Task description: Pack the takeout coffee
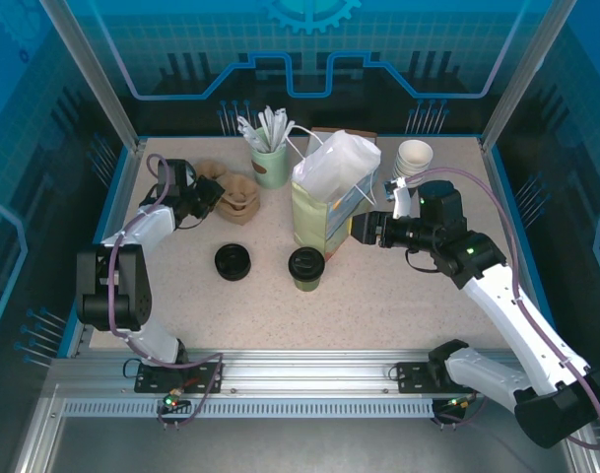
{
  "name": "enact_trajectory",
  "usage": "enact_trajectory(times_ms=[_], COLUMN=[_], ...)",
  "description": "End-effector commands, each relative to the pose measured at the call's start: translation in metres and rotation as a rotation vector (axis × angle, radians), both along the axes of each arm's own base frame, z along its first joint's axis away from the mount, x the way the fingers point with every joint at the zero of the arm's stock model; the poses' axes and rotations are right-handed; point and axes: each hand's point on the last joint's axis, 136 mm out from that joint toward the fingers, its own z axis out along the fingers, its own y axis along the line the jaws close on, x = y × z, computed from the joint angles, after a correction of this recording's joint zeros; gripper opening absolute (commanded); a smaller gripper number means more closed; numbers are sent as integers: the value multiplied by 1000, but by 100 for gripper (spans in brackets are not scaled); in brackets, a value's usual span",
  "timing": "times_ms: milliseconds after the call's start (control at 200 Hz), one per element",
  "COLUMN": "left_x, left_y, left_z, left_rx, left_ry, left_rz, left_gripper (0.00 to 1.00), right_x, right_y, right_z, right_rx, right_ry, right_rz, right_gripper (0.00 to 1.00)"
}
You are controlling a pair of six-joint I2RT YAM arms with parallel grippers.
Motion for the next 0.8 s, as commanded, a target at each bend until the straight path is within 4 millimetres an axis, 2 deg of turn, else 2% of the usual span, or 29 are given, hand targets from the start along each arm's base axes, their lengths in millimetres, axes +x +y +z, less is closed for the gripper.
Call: enact_trajectory(times_ms=[0, 170, 330, 605, 700, 795], left_x=[11, 9, -4, -51, -70, -88], left_y=[-1, -1, 2, 10, 2, -16], left_z=[33, 58, 93, 177, 206, 237], left_rx=[-25, -19, 20, 135, 164, 185], left_ry=[-88, -134, -186, -323, -384, -465], left_rz=[-11, -12, -4, 13, -24, -102], left_gripper=[12, 10, 9, 9, 10, 10], right_x=[1, 1, 0, -4, -5, -7], right_y=[-3, -4, -4, -5, -4, -1], right_z=[4, 7, 17, 47, 60, 77], right_rx=[8, 10, 17, 26, 37, 59], right_ry=[7, 1, -24, -135, -180, -233], right_rz=[-10, -9, -5, 22, 41, 66], right_gripper=[57, 57, 57, 57, 57, 57])
